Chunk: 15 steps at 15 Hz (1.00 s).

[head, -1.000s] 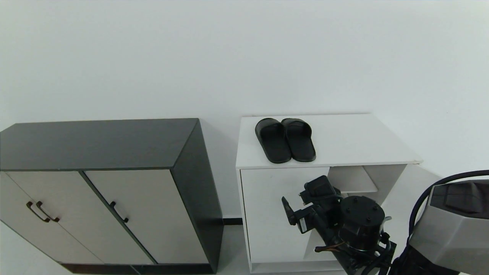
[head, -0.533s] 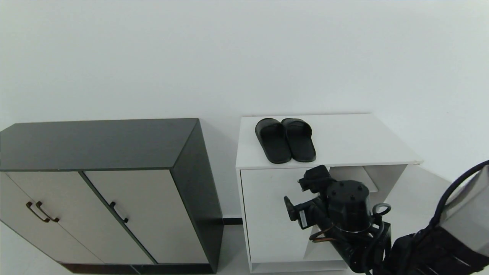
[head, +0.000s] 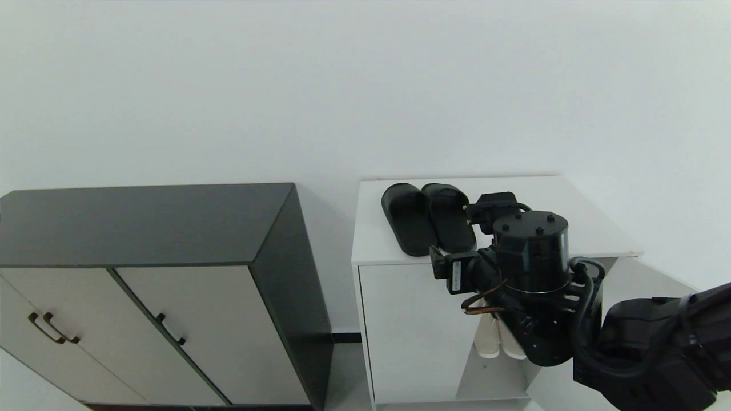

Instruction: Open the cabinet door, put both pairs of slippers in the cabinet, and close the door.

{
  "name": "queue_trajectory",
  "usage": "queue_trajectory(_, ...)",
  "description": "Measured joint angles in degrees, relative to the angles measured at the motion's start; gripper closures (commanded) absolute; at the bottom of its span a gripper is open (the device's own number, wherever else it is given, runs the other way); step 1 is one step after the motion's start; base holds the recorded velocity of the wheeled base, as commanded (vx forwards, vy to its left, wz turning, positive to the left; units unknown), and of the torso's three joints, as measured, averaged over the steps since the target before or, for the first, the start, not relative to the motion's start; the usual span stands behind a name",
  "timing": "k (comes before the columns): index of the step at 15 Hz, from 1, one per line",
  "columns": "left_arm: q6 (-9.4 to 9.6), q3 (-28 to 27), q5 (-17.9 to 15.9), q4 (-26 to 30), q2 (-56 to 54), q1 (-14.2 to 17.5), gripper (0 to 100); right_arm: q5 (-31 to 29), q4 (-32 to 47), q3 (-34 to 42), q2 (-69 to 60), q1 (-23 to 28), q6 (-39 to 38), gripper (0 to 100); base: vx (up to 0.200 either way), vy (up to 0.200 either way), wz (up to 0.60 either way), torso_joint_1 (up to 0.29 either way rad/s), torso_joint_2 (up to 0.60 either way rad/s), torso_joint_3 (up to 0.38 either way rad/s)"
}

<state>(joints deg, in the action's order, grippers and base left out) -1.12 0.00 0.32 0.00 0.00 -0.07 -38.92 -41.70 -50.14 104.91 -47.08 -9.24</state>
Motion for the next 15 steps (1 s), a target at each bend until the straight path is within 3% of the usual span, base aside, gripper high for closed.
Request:
queue_trajectory(5, -0.05, 0.0, 0.0, 0.0, 0.0, 0.1, 100, 0.0, -0.3, -0.2, 1.1, 0.5, -0.3, 0, 0.200, 0.000, 0.00, 0.009, 0.00, 0.000)
queue_trajectory(15, -0.07, 0.0, 0.0, 0.0, 0.0, 0.1, 100, 4.4, -7.5, -4.7, 11.4, 1.3, -2.8, 0, 0.000, 0.000, 0.00, 0.000, 0.00, 0.000)
